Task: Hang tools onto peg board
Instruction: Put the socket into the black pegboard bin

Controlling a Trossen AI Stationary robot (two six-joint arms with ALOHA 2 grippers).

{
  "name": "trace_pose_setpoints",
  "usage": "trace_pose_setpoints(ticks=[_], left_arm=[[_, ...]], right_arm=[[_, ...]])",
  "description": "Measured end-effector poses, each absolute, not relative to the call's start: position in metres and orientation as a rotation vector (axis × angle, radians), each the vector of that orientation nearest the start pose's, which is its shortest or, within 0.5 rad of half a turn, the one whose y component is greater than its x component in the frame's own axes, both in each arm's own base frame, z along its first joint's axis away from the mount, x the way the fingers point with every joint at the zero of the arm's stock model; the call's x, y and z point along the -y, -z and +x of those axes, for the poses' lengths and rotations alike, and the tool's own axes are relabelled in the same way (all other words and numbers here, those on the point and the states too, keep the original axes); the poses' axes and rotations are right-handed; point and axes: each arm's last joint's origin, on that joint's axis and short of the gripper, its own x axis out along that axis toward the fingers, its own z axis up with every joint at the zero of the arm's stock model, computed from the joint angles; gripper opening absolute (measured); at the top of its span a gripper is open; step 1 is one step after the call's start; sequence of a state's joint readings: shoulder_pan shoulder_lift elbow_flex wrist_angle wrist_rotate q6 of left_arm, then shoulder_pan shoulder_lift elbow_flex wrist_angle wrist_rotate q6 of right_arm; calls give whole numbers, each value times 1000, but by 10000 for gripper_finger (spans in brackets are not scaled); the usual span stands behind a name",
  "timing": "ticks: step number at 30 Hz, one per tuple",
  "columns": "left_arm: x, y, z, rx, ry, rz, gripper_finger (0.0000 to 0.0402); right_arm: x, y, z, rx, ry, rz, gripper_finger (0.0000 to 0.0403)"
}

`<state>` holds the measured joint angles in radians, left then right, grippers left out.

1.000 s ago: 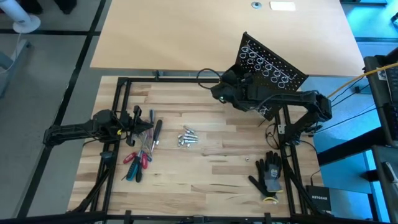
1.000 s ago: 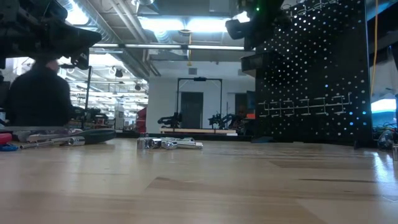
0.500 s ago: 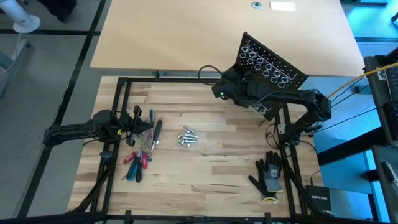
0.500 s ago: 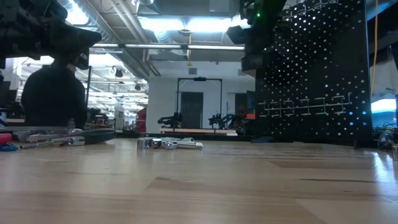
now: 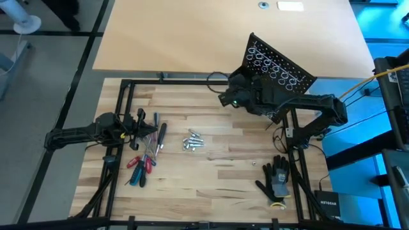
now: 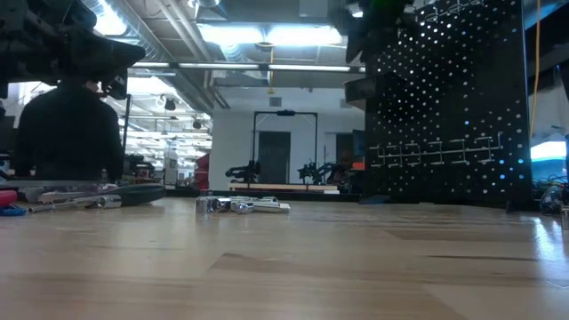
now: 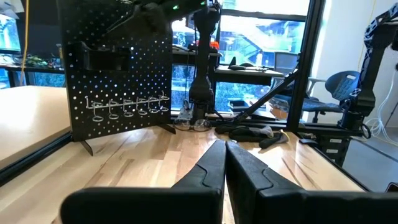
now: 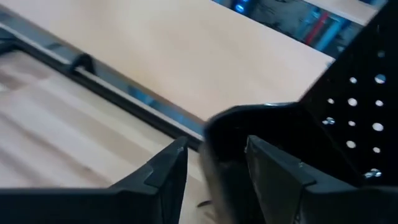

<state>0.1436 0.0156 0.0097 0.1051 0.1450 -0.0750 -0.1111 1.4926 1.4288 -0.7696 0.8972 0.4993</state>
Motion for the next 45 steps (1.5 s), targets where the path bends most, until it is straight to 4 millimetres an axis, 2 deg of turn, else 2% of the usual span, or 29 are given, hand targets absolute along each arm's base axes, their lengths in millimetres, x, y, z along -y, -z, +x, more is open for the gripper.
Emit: trace_pose_setpoints(ticks=[10,16,21,30,37,45], left_arm=[[-10,-176,97,99,5,-61,1],[-10,-177,97,108,5,-59,1],[-10,-177,97,110,5,-59,1],[-10,-177,97,108,5,-48,1],[-10,-177,97,108,5,-48,1],[-10,-177,97,108,5,-48,1]], right_arm=[[-17,-350,308,-528,837,41,167],[-54,-339,322,-540,644,74,167],[-74,-317,341,-590,534,87,167],[-84,-255,381,-730,436,75,167],[-90,-212,402,-848,272,17,167],[-77,-167,419,-945,237,-39,167]])
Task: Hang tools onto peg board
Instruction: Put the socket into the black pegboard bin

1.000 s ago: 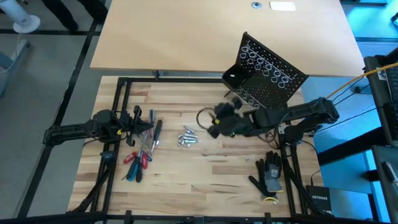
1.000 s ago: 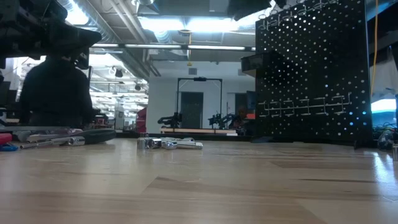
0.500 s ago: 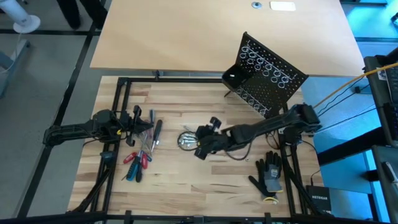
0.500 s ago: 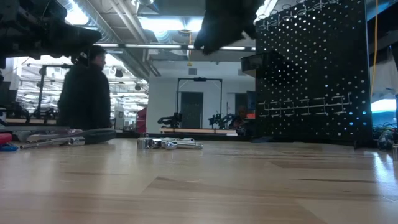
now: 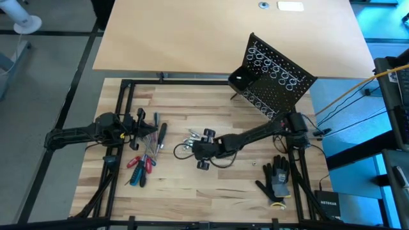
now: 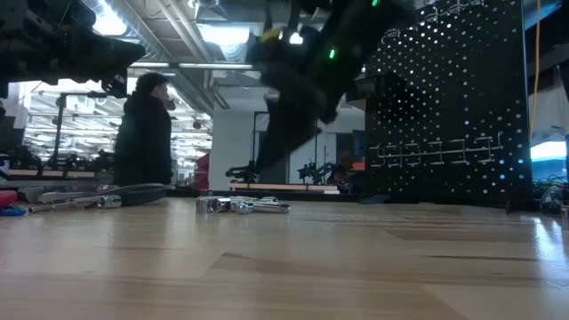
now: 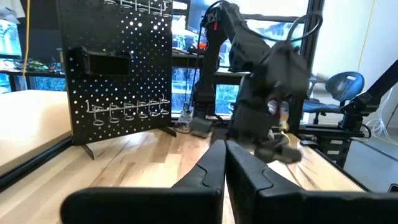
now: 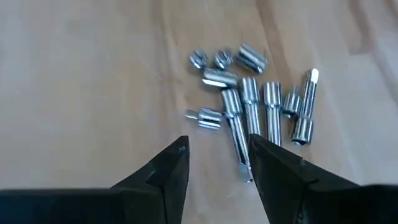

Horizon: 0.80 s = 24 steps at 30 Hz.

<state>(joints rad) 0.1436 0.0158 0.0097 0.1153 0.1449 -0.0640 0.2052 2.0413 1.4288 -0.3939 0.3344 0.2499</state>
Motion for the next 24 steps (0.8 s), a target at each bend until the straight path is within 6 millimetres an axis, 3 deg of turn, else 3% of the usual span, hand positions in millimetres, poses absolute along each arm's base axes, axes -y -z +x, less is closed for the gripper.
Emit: trace_pose_setpoints(ticks=[10,24], left_arm=[[-10,-177,97,107,5,-52,1],[-10,-176,97,106,5,-55,1]], right_arm=[[-52,-145,426,-1017,189,0,167],[-54,-149,432,-960,114,-25,167]])
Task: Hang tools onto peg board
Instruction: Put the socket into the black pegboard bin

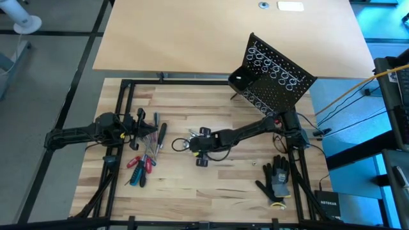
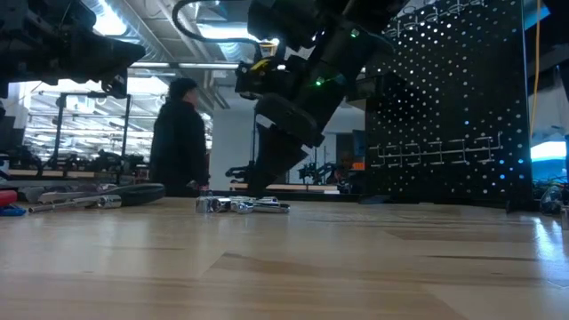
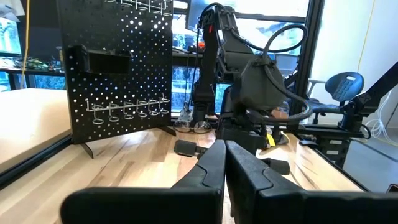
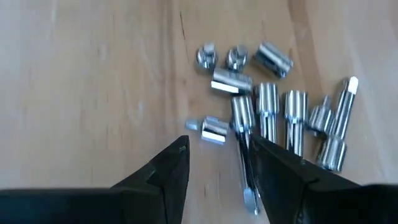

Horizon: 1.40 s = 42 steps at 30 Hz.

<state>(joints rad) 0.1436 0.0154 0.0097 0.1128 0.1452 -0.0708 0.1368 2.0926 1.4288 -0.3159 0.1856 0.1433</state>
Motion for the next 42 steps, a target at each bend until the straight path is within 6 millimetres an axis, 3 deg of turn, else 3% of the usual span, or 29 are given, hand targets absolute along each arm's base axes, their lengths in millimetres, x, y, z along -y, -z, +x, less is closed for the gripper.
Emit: trace_pose_setpoints(ticks=[9,20,42], left_arm=[[-10,-176,97,104,5,-56,1],[-10,-176,97,99,5,-57,1],[-10,-176,97,100,5,-57,1]], right_arm=[[-57,-143,441,-893,70,2,167],[-56,-130,440,-942,77,-2,167],[-56,-127,433,-1033,47,-82,158]])
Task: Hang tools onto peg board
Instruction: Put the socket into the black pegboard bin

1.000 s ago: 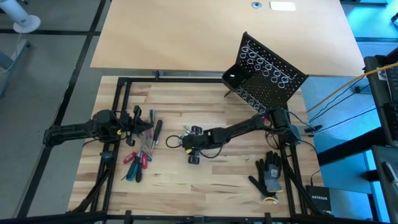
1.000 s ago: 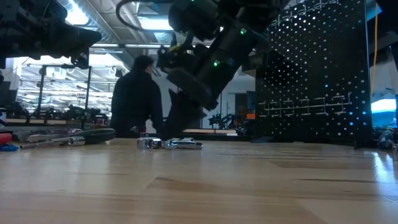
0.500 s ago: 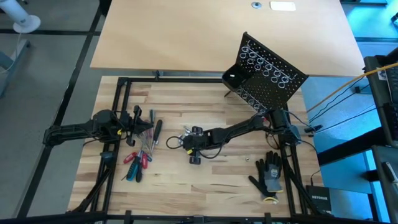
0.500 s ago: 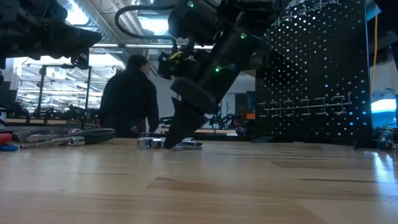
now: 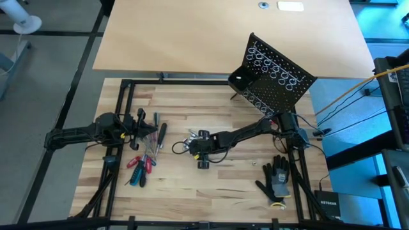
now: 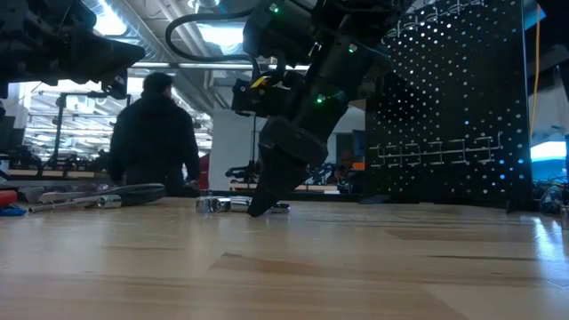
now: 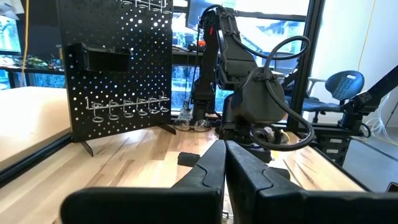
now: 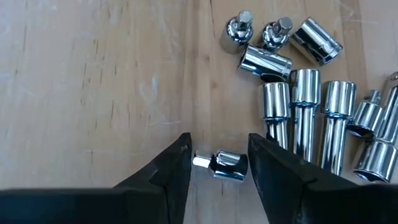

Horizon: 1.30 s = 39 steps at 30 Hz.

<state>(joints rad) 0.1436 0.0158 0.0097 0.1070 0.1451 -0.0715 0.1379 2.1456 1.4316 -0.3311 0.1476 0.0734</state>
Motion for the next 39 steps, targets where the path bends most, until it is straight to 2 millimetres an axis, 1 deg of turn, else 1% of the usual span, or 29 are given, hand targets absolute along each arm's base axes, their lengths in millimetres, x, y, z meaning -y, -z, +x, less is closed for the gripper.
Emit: trace_pose_setpoints(ticks=[5,8,11,15,17,19,22,24,27,29,33,35,39], left_arm=[[-10,-176,97,100,5,-57,1],[-10,-176,97,100,5,-57,1],[-10,-176,97,100,5,-57,1],[-10,-176,97,100,5,-57,1],[-10,-176,97,100,5,-57,1],[-10,-176,97,100,5,-57,1],[-10,-176,97,100,5,-57,1],[-10,-176,97,100,5,-57,1],[-10,-176,97,99,5,-59,1],[-10,-176,97,100,5,-63,1],[-10,-176,97,98,6,-68,1],[-10,-175,97,92,5,-70,1],[-10,-175,97,90,5,-67,1]], right_arm=[[-56,-126,433,-1036,46,-82,122],[-56,-127,433,-1033,56,-79,116],[-56,-127,434,-1016,67,-61,134],[-55,-129,434,-1002,82,-34,182],[-55,-133,433,-993,82,-31,202],[-55,-142,433,-972,81,-27,217],[-55,-162,430,-926,81,-14,229],[-54,-173,428,-910,99,27,231],[-54,-178,426,-903,150,134,229],[-54,-176,425,-907,208,243,226],[-59,-160,427,-922,323,452,218],[-62,-151,428,-918,377,503,215],[-70,-136,432,-903,413,553,206]])
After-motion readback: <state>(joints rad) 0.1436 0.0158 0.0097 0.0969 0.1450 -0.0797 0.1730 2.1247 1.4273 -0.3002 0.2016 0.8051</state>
